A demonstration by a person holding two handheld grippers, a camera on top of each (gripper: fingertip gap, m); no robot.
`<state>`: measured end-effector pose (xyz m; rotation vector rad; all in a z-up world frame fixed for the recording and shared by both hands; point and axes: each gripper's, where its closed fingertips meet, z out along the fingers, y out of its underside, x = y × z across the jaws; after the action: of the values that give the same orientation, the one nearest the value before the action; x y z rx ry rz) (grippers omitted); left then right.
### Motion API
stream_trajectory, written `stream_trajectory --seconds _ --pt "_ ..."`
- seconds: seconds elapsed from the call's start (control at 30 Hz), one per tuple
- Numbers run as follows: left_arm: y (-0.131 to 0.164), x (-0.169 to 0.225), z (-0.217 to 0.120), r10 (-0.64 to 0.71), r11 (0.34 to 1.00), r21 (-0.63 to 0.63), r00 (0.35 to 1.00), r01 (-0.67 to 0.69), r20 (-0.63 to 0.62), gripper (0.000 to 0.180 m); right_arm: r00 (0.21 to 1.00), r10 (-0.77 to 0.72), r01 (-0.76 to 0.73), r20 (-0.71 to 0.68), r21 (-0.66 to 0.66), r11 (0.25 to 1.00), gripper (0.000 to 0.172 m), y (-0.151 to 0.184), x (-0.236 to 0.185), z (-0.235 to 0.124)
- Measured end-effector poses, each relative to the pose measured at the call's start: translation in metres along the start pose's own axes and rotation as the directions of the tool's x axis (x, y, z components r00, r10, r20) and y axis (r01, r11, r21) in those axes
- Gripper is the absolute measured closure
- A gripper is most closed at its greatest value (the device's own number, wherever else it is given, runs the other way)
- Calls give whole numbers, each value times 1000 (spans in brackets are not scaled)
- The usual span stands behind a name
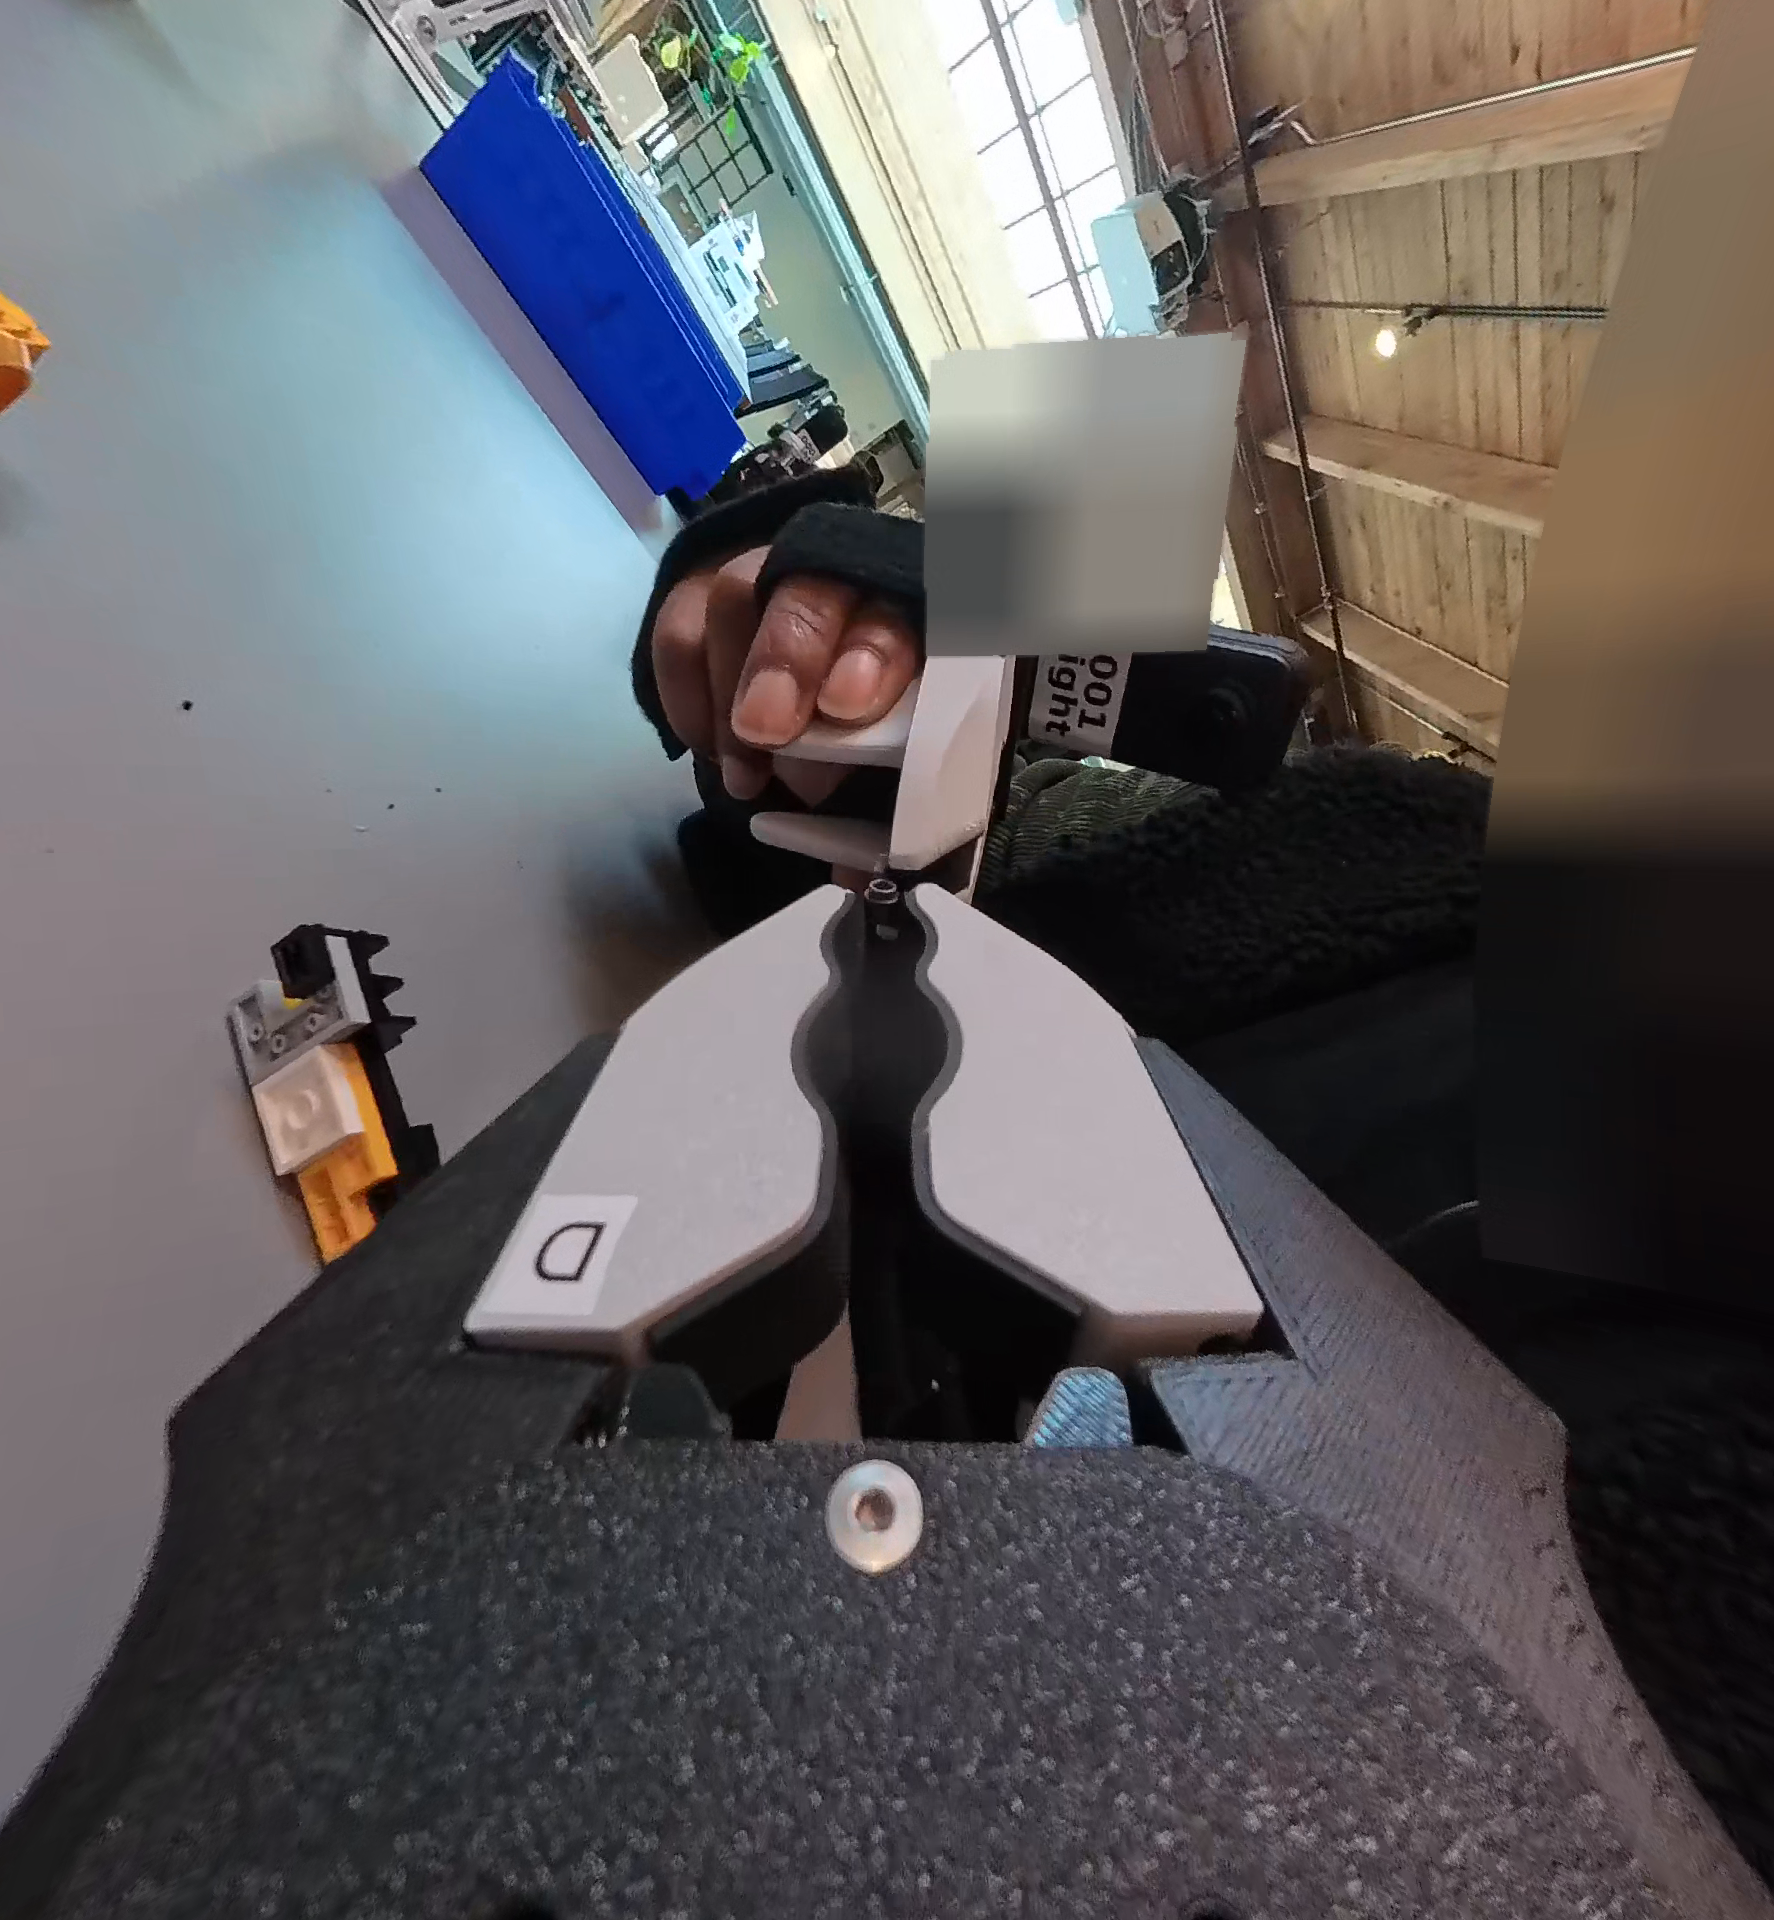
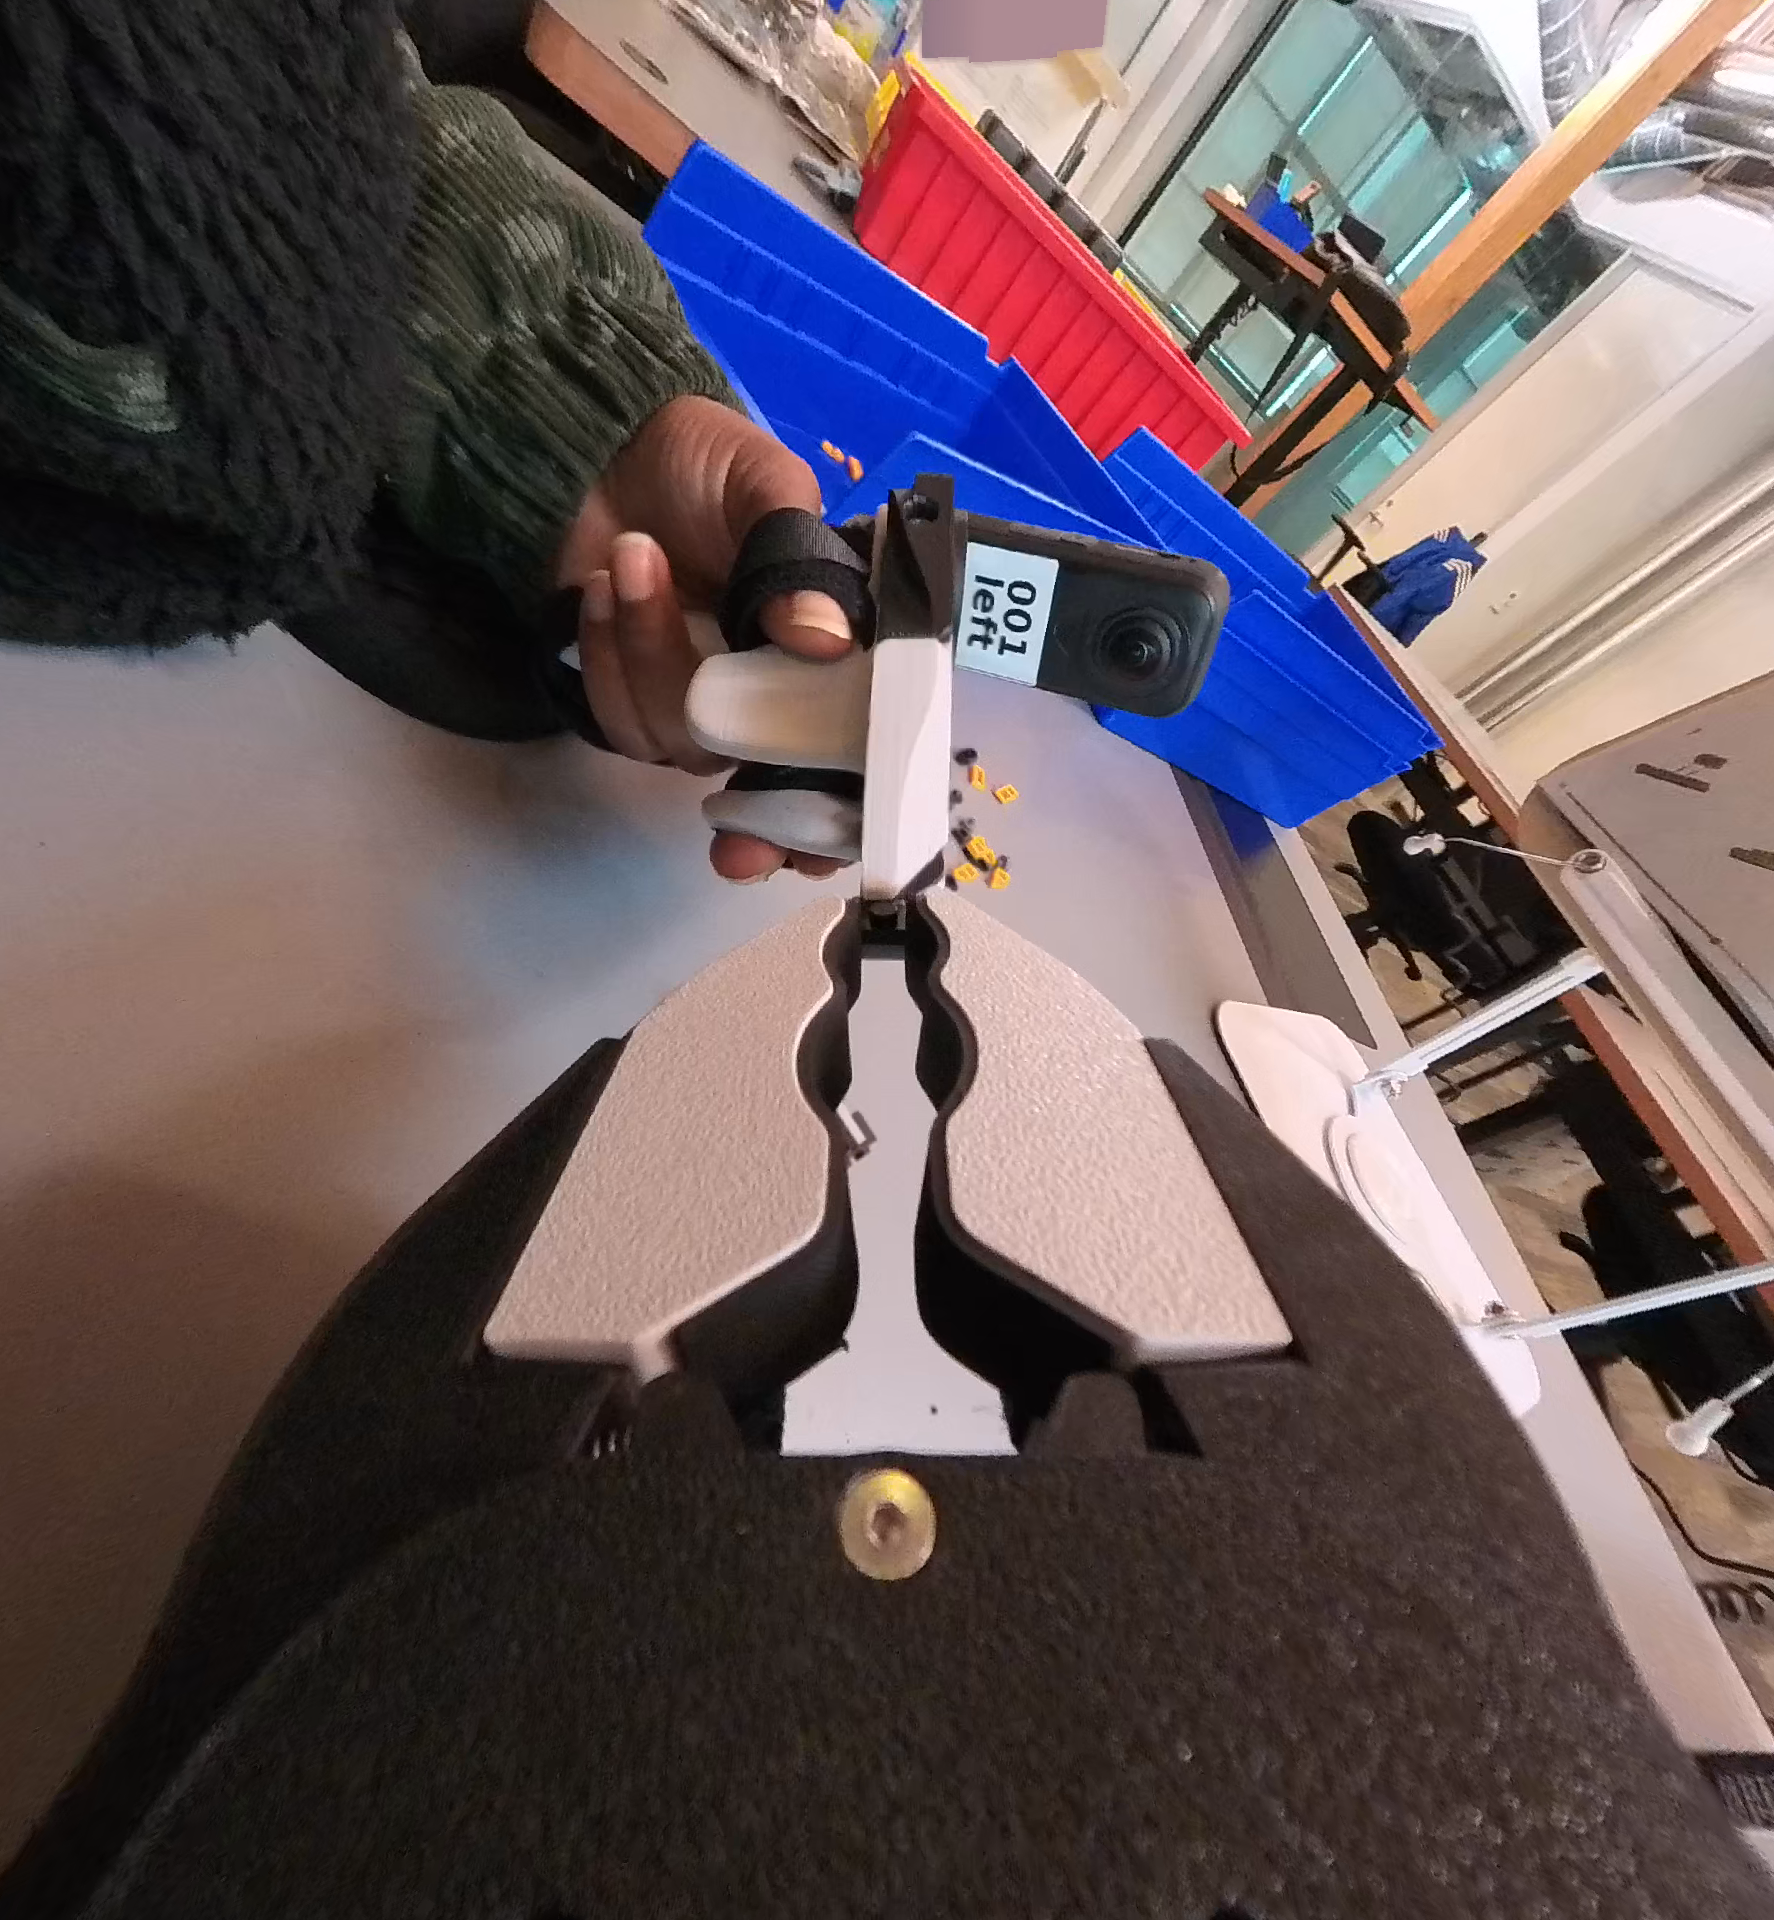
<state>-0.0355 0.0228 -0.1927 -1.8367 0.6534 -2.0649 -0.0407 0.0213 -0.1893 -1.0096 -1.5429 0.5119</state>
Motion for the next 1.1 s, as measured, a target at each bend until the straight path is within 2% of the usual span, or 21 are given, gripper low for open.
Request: stream_trajectory --seconds 0.03,0.23,0.27,0.3,0.33,0.37,0.43,0.53,0.7,1.1 --pt "0 0 0 0 1000 -3 1000 0 0 174 1000 4 -4 2 3 1000 164 -1 0 0" --pt "4 -13 -2 -66 998 -7 997 66 28 176 998 -67 67 9 -76 995 165 8 -6 1" --pt "5 -25 -3 -75 997 -3 993 75 91 180 995 -89 92 41 -61 994 165 5 -13 3" --pt "4 -41 -7 -69 998 15 983 68 170 180 991 -65 57 115 73 996 165 -20 -31 3" --pt "0 -40 -8 -109 994 30 985 106 135 180 981 -110 103 159 53 993 164 -25 -46 8" --pt "3 -35 -5 -61 998 -4 987 62 148 180 969 -217 220 120 -12 975 164 -12 -44 13" --pt "4 -26 3 24 999 -39 987 -18 161 180 989 -111 112 93 -3 994 164 -3 -27 4" --pt "-3 -28 -5 16 1000 1 984 -17 176 180 997 -73 71 34 49 996 164 -15 -10 -7" --pt "-4 -25 -3 42 999 9 985 -45 168 180 998 1 5 -70 78 997 164 -15 21 -21" --pt "-10 -22 -5 89 994 40 978 -99 188 180 990 63 -55 -126 70 996 164 -1 31 -21"
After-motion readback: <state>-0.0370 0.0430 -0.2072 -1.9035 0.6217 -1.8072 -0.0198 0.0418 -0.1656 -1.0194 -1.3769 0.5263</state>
